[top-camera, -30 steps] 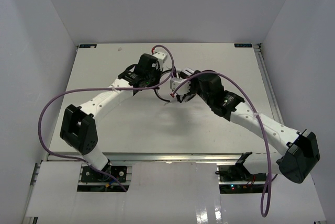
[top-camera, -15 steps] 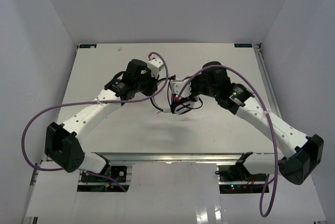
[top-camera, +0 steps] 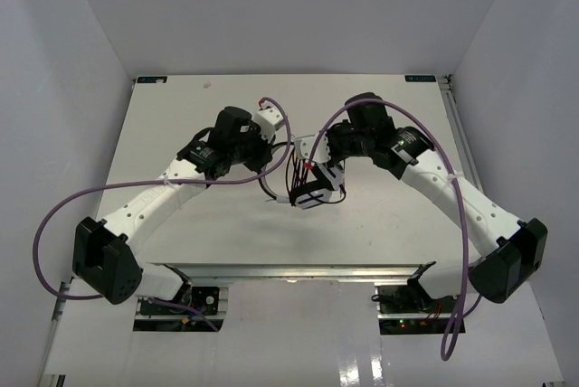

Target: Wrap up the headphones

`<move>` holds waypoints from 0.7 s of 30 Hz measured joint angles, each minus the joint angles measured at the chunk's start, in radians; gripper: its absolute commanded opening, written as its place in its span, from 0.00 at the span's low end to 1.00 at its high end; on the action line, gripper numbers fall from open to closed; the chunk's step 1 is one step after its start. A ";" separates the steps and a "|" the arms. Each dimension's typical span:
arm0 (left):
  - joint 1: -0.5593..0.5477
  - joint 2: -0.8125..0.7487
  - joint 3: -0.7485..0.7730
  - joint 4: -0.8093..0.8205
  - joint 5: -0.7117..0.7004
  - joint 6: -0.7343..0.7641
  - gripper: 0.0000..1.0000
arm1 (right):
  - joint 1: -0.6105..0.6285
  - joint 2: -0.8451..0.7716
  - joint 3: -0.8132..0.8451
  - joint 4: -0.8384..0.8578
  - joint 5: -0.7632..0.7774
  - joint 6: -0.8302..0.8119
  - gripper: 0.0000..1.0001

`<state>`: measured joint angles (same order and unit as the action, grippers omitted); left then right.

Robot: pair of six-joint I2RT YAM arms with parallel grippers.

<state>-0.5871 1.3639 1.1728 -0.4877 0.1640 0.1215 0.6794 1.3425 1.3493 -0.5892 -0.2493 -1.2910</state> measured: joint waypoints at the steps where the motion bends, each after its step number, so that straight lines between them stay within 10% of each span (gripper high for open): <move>1: -0.001 0.000 0.000 0.000 0.005 0.004 0.00 | -0.003 0.016 0.014 0.002 0.000 0.001 0.25; 21: -0.013 -0.048 0.013 -0.022 0.055 -0.022 0.00 | -0.198 0.097 -0.005 0.072 -0.315 0.192 0.48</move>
<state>-0.5999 1.3159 1.1860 -0.5092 0.2185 0.0996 0.4811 1.4391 1.3444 -0.5175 -0.5643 -1.0989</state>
